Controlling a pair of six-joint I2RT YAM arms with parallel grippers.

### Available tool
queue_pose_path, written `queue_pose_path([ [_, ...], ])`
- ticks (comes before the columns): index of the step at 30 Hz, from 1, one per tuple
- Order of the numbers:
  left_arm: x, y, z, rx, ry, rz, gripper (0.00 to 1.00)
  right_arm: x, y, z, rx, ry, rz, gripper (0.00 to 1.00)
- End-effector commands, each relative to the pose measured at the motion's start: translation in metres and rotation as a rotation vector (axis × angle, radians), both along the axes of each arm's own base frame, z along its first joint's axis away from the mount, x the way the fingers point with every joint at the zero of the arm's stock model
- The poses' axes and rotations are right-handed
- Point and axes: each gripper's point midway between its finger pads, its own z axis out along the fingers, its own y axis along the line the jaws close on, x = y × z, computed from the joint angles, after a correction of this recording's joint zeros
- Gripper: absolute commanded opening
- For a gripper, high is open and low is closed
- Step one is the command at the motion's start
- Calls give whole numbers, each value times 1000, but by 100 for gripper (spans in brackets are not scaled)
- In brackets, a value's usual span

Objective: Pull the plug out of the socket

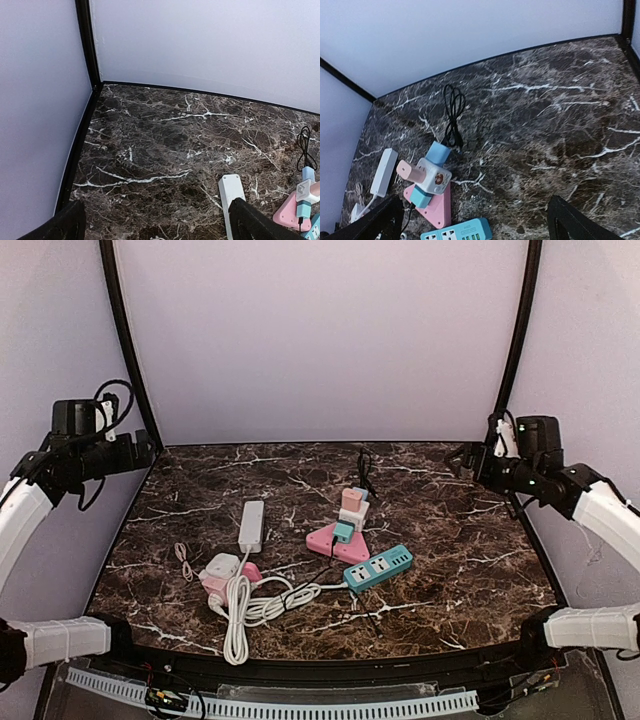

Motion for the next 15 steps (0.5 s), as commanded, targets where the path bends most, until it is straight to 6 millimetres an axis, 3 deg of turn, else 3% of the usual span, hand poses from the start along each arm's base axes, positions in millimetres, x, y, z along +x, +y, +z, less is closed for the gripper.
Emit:
queue_pose_path([
  [1, 22, -41, 26, -44, -57, -144, 100, 7, 45, -12, -17, 63, 56, 98],
  [4, 44, -68, 32, -72, -67, -220, 100, 4, 84, -26, -52, 94, 116, 99],
  [7, 59, -92, 20, -116, -47, -314, 100, -1, 118, -41, -66, 114, 185, 99],
  [13, 61, -98, -36, -110, 65, -343, 100, -3, 165, -68, -162, 156, 263, 96],
  [15, 60, -100, -42, -124, 78, -345, 100, -1, 179, -70, -198, 152, 296, 94],
])
